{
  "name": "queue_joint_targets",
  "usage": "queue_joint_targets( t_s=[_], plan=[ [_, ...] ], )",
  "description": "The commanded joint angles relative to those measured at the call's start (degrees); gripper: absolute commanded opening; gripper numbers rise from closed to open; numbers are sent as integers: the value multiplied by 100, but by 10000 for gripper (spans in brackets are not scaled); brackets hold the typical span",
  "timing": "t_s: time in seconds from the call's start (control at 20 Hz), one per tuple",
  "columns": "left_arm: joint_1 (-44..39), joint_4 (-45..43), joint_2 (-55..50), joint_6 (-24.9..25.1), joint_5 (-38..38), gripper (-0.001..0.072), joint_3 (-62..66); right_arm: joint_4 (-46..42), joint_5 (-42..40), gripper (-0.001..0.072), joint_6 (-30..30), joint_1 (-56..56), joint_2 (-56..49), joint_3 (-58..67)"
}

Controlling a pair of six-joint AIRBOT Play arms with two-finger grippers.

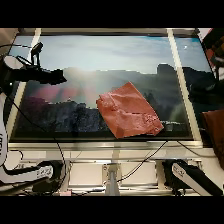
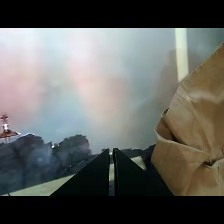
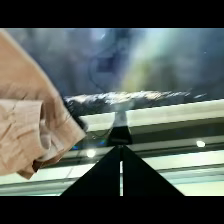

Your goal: Fold the clothes and pants, and hang the long-sleeved shirts on hangers.

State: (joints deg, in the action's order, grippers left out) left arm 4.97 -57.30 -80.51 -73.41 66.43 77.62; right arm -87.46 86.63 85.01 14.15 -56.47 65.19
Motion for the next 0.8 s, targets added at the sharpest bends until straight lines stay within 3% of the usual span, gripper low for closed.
queue_joint_targets(
  t_s=[0.0,0.1,0.2,0.3,0.35,0.5,0.6,0.75],
  plan=[
    [-4,37,22,85,24,46,-2,1036,-1016,25,87,133,1749,-2218],
    [-7,37,22,85,24,46,-2,1880,-1534,56,116,133,2465,-3051],
    [-7,37,22,83,28,46,-2,2354,-1740,396,243,133,2726,-3530],
    [-24,37,15,83,26,49,-2,2566,-1722,409,350,133,2667,-3827],
    [-68,35,-11,85,24,95,-2,2806,-1818,409,348,133,2594,-3976],
    [-264,39,-162,83,7,437,-2,3456,-2343,414,348,133,2267,-4304],
    [-516,42,-282,98,-192,452,0,3486,-2389,484,345,133,1939,-4367],
    [-1080,35,-468,562,-918,452,0,3534,-2542,486,341,133,1517,-4369]
  ],
)
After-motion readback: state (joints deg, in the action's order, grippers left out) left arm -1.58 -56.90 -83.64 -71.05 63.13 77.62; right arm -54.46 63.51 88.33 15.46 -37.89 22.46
